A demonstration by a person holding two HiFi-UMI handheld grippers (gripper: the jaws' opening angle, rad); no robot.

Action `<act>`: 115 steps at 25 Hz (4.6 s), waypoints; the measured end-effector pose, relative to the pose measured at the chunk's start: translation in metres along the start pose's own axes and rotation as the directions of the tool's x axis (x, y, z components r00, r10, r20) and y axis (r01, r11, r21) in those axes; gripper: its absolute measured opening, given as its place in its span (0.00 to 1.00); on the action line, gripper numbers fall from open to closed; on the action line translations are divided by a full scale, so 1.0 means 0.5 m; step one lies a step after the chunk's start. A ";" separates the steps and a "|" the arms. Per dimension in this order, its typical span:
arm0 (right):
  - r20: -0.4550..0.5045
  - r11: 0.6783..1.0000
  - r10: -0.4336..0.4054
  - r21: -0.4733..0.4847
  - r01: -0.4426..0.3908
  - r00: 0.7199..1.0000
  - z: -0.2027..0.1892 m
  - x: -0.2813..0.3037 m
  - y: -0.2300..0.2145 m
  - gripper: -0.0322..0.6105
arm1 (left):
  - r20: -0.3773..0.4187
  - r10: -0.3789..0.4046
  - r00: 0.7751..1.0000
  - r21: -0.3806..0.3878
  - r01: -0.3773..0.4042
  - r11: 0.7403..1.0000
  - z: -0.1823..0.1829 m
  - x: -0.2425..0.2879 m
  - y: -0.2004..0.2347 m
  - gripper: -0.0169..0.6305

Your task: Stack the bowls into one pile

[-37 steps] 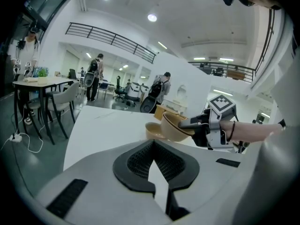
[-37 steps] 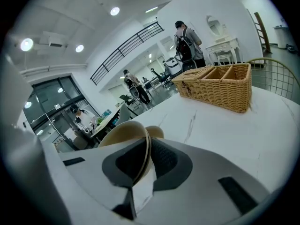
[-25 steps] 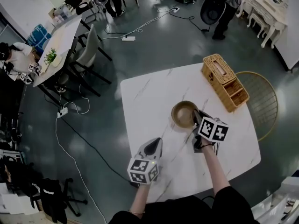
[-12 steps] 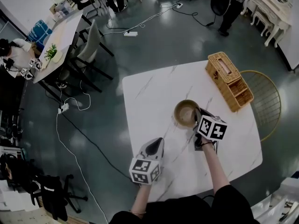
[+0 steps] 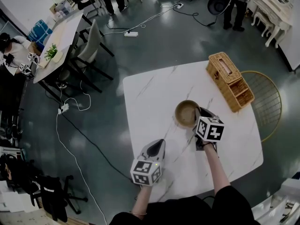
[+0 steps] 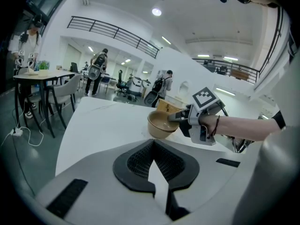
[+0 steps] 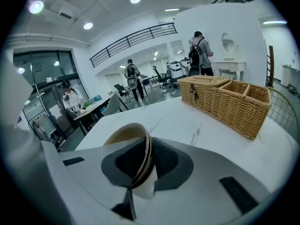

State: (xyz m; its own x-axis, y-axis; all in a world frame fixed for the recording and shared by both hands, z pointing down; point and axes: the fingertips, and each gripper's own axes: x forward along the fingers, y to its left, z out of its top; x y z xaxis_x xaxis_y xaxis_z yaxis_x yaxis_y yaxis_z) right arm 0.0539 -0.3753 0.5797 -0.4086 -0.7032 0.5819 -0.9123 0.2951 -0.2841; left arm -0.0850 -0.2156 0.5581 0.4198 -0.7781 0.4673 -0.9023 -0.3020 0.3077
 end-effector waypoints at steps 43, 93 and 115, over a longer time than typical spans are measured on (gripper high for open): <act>0.247 0.952 0.284 0.038 -0.302 0.926 -0.037 -0.347 0.133 0.09 | 0.211 -0.064 0.975 0.104 0.043 0.994 0.088 -0.195 -0.074 0.05; 0.472 0.956 0.281 -0.211 -0.202 0.836 -0.002 -0.582 0.123 0.07 | 0.400 -0.017 0.917 0.226 -0.081 0.971 0.172 -0.360 -0.059 0.05; 0.482 0.969 0.228 -0.195 -0.151 0.846 -0.011 -0.580 0.096 0.07 | 0.388 -0.004 0.922 0.235 -0.095 0.967 0.163 -0.357 -0.058 0.05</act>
State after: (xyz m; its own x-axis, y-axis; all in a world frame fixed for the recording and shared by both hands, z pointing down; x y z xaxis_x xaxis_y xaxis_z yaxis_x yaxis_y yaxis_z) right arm 0.1284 -0.1534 0.4014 -0.5405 -0.8392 0.0598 -0.8281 0.5181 -0.2142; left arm -0.1416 -0.1129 0.3980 0.3522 -0.9296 0.1085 -0.9358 -0.3477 0.0589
